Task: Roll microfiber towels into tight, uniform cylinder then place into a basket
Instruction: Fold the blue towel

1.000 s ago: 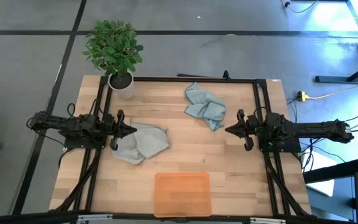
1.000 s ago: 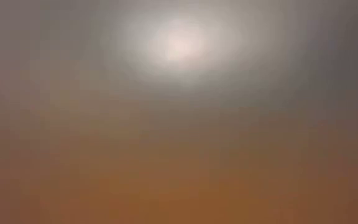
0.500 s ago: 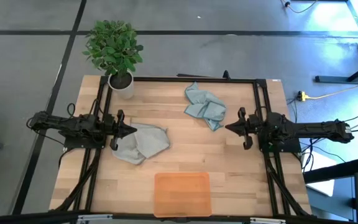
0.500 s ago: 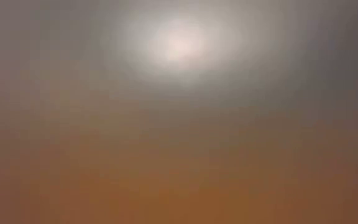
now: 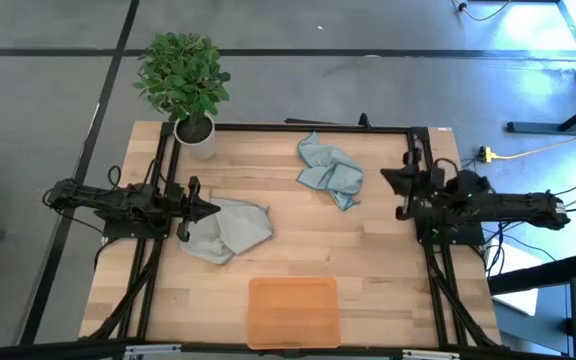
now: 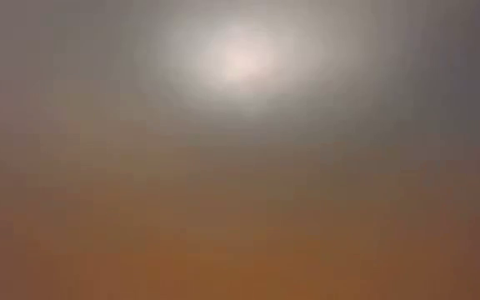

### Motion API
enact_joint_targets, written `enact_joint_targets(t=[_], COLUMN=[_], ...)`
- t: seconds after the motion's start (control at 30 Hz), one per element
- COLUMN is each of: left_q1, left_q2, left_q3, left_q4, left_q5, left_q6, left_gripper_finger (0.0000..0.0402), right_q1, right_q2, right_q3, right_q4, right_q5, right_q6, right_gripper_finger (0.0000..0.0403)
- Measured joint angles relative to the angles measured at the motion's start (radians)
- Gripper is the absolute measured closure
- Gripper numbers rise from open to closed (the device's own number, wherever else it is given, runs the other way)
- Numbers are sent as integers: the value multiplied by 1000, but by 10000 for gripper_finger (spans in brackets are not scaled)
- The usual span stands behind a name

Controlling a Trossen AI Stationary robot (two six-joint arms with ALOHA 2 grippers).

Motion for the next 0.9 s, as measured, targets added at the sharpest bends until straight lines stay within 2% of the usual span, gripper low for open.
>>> enact_joint_targets(t=[0.23, 0.47, 0.7, 0.9], left_q1=[0, 0, 0, 0], left_q2=[0, 0, 0, 4], left_q3=[0, 0, 25, 153], left_q4=[0, 17, 147, 63], left_q5=[0, -9, -90, -156], left_q6=[0, 0, 53, 150], left_gripper_finger=[401, 401, 401, 401], right_q1=[0, 0, 0, 0], right_q2=[89, 244, 381, 452], right_q3=[302, 539, 636, 685], right_q4=[-437, -777, -845, -846], right_q5=[172, 200, 199, 198], right_q6=[-43, 119, 141, 141], right_gripper_finger=[393, 393, 393, 393])
